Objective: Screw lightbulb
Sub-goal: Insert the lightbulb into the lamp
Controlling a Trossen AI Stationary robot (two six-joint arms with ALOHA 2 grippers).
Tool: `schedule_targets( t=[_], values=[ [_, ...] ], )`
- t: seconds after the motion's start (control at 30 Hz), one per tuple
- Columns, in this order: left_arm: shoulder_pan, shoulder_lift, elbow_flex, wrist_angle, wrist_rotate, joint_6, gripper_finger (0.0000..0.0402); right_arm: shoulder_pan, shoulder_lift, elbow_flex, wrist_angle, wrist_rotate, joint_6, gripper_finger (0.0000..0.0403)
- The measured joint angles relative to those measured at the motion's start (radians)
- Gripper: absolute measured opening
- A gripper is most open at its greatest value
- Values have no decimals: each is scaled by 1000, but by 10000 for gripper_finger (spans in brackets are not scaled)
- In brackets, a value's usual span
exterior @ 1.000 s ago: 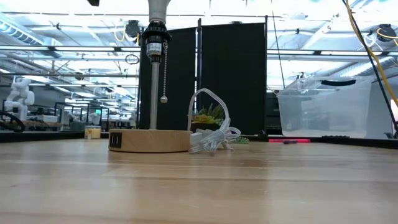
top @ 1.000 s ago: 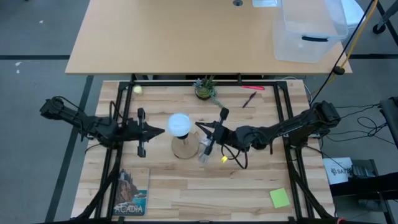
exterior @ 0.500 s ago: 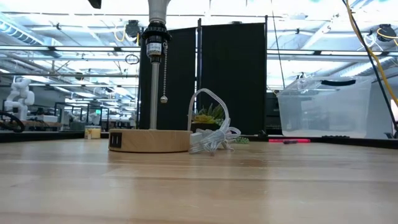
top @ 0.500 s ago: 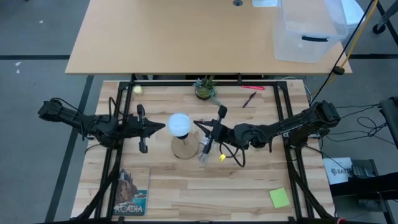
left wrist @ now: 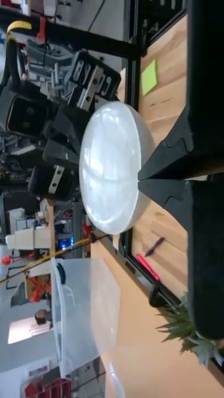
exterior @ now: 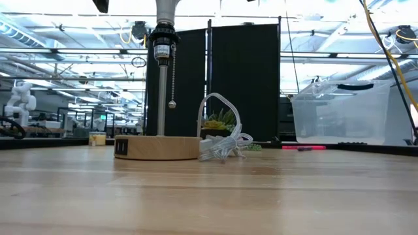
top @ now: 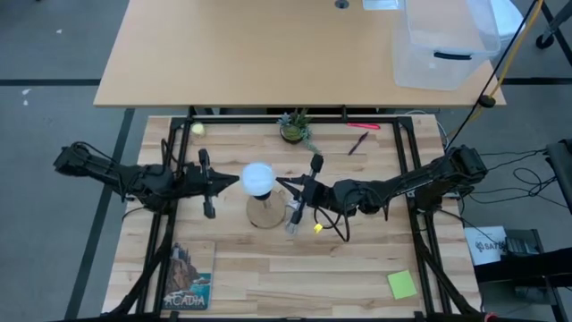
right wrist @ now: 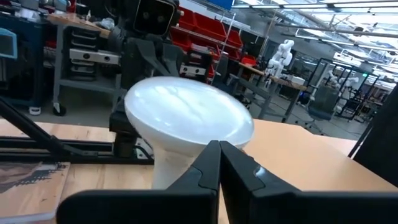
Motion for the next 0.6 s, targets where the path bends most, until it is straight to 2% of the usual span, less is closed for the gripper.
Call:
schedule_targets(
  t=[0.6],
  values=[
    [10, 2, 0, 0, 13, 5, 0, -10, 5, 0, 9, 7, 22, 0]
  ],
)
